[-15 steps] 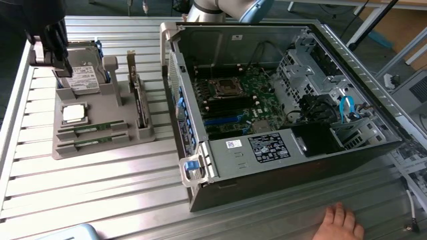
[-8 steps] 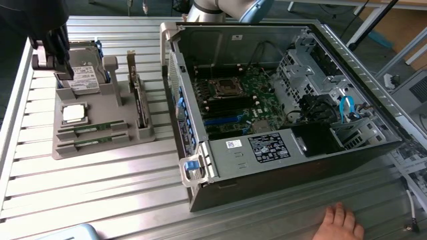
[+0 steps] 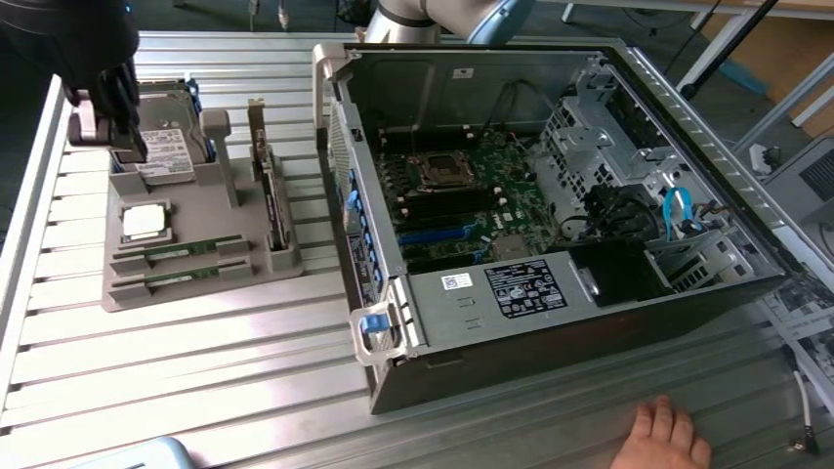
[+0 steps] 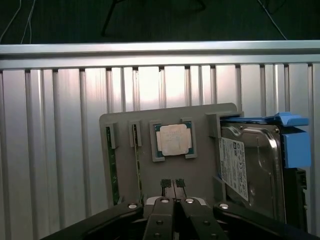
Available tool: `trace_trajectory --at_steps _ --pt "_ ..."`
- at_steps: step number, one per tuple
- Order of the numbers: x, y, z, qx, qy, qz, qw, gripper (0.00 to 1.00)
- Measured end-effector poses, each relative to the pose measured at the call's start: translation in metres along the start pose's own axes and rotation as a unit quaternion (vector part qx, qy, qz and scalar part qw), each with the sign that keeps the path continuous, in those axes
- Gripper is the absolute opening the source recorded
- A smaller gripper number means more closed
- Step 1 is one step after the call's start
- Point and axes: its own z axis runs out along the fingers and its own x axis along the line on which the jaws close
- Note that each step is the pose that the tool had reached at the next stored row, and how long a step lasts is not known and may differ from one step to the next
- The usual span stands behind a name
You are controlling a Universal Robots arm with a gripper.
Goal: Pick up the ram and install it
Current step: 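Pick up the ram and move it above insertion slot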
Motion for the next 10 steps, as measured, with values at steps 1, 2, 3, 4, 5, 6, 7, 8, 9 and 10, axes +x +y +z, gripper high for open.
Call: trace_trajectory --at_steps 1,2,3,4,5,6,7,8,9,10 --pt "0.0 0.0 0.0009 0.0 0.0 0.0 1.0 0.11" --pt "0.0 -0.0001 0.0017 0.0 0.0 0.0 1.0 0.11" --pt "0.0 -0.0001 0.0027 0.0 0.0 0.0 1.0 0.11" --pt "0.0 -0.0001 0.0033 0.0 0.0 0.0 1.0 0.11" --pt "0.0 -0.0002 0.0055 0.0 0.0 0.0 1.0 0.11" --pt "0.0 -0.0002 0.0067 0.0 0.0 0.0 1.0 0.11" --pt "0.0 -0.0003 0.0078 0.0 0.0 0.0 1.0 0.11" --pt "0.0 -0.0003 0.0089 0.0 0.0 0.0 1.0 0.11" --pt "0.001 -0.0003 0.01 0.0 0.0 0.0 1.0 0.11" --pt "0.001 -0.0004 0.0109 0.0 0.0 0.0 1.0 0.11"
